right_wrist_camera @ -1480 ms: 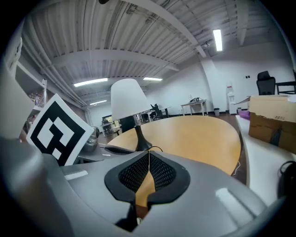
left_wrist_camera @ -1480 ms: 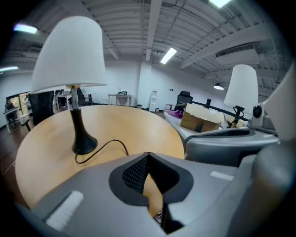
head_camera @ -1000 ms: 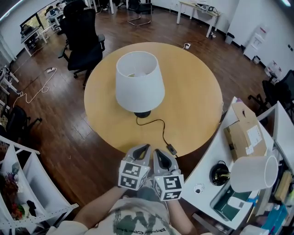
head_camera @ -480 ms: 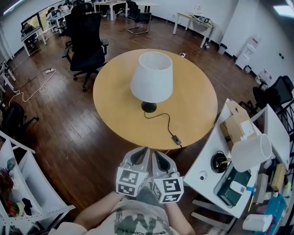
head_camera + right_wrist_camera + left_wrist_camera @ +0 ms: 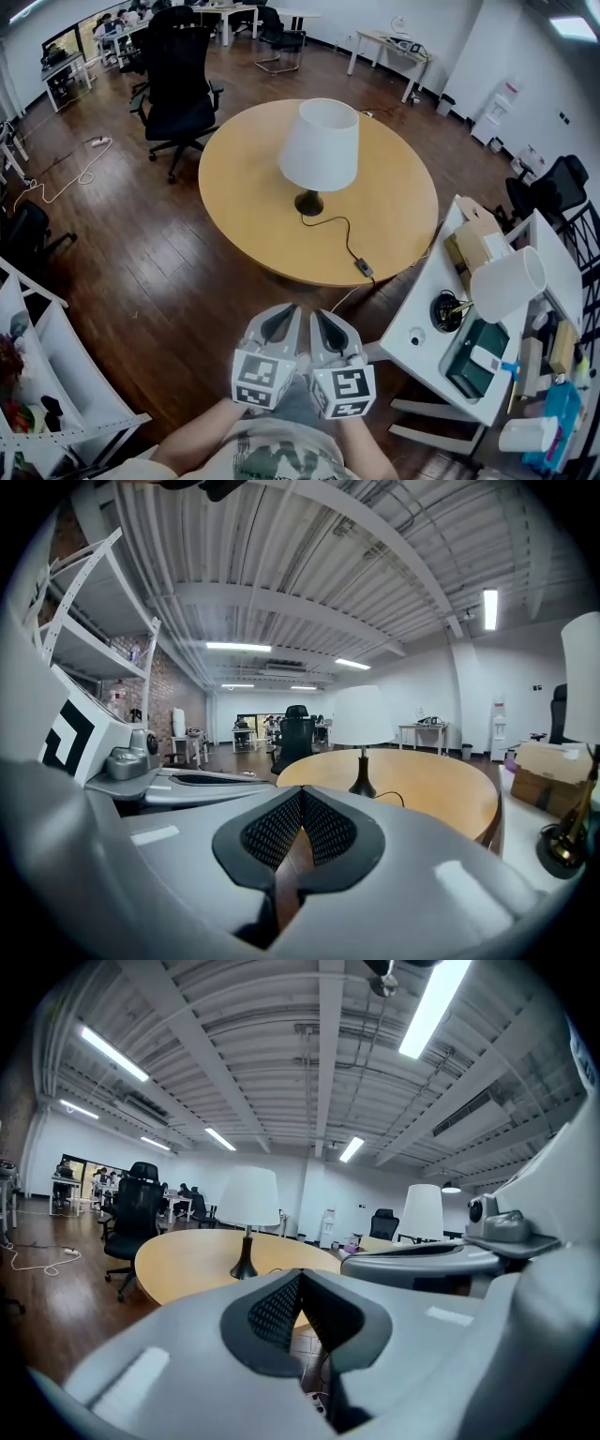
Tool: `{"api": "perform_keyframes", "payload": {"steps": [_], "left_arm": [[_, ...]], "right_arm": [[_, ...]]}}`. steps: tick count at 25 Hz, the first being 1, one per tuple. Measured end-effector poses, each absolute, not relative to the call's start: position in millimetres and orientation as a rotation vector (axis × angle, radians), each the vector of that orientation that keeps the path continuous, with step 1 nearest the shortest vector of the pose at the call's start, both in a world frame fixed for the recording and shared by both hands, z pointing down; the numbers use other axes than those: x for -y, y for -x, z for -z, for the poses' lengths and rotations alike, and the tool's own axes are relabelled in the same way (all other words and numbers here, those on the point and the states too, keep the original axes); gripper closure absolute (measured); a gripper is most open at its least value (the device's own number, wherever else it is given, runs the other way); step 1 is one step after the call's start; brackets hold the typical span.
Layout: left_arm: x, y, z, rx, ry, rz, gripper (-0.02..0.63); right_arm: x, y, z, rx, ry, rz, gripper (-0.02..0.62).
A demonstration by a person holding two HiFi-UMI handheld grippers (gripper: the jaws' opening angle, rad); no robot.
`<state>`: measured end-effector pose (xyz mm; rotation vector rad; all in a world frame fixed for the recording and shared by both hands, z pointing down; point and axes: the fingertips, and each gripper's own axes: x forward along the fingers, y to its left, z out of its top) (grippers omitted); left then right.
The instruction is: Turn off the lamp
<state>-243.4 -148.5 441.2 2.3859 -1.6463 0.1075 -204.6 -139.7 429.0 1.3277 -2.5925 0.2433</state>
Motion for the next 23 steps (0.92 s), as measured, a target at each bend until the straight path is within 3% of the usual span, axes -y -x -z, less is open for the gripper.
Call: {"api": "perform_keyframes", "payload": {"steps": [23], "left_arm": [[117, 262, -433, 1.653, -2.384, -0.051, 0.606]], "right_arm": [[107, 221, -420, 2.593, -1.351, -0.180, 0.595]]}}
